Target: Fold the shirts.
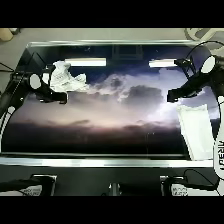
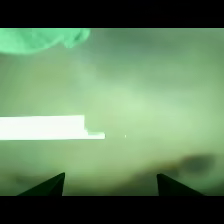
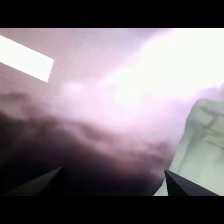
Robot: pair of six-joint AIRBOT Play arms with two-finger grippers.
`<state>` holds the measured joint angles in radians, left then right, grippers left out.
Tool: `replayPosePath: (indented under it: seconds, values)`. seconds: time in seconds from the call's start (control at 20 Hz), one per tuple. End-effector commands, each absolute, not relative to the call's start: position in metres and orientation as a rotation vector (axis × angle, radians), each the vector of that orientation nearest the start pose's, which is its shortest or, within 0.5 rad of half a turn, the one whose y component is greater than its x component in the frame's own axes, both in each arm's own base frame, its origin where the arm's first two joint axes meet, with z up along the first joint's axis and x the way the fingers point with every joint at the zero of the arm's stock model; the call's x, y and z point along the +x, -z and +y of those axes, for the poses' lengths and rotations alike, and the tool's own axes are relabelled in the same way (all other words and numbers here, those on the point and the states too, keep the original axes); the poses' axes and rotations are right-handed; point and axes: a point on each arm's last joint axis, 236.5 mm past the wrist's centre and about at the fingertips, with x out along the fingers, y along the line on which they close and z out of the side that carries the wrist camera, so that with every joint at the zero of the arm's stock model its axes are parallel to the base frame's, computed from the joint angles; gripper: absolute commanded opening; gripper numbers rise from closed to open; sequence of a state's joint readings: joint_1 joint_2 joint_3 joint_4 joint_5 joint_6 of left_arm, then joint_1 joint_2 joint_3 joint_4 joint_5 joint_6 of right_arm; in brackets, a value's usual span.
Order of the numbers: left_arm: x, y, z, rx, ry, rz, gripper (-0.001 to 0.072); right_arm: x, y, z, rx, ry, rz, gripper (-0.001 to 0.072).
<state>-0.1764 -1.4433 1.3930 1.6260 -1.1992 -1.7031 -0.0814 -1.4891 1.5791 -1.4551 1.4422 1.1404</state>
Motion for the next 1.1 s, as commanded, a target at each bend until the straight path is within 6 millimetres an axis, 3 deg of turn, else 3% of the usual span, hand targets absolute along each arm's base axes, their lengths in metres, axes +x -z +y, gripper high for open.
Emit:
replayPosePath:
  seconds: [0.0,0.15,0.25,0.35,0.5,0.65,0.75,0.8,0.85,0.9,0.95,1.05]
  values:
    - [0.514,-0.049,-0.060,-0.129,-0.031,0.983,0.0667,0.465,-0.069,-0.006,-0.215,-0.269,1.123,0.0676]
    - [0.581,-0.058,-0.010,-0.292,-0.150,0.918,0.0668,0.473,-0.074,0.003,-0.185,-0.284,1.080,0.0674]
    - [0.596,-0.035,0.029,-0.439,-0.261,0.984,0.0670,0.472,-0.074,0.008,-0.178,-0.311,1.078,0.0674]
    - [0.597,-0.005,0.052,-0.563,-0.317,1.034,0.0671,0.469,-0.074,0.014,-0.179,-0.346,1.084,0.0675]
    - [0.602,0.037,0.054,-0.719,-0.308,1.038,0.0671,0.469,-0.075,0.021,-0.175,-0.376,1.075,0.0674]
    - [0.631,0.045,0.046,-0.740,-0.223,0.940,0.0671,0.472,-0.078,0.025,-0.178,-0.399,1.047,0.0674]
    - [0.639,0.049,0.038,-0.755,-0.200,0.917,0.0665,0.472,-0.079,0.028,-0.167,-0.408,1.047,0.0674]
    - [0.639,0.054,0.036,-0.743,-0.195,0.926,0.0590,0.472,-0.079,0.030,-0.162,-0.411,1.044,0.0674]
    - [0.638,0.055,0.031,-0.716,-0.170,0.938,0.0214,0.473,-0.080,0.030,-0.160,-0.411,1.041,0.0674]
    - [0.637,0.050,0.024,-0.686,-0.137,0.941,0.0044,0.474,-0.080,0.029,-0.163,-0.408,1.033,0.0674]
    - [0.638,0.039,0.017,-0.669,-0.105,0.929,0.0038,0.479,-0.082,0.028,-0.186,-0.407,1.012,0.0675]
    - [0.645,-0.012,-0.003,-0.578,-0.004,0.838,0.0038,0.486,-0.085,0.022,-0.257,-0.410,0.971,0.0675]
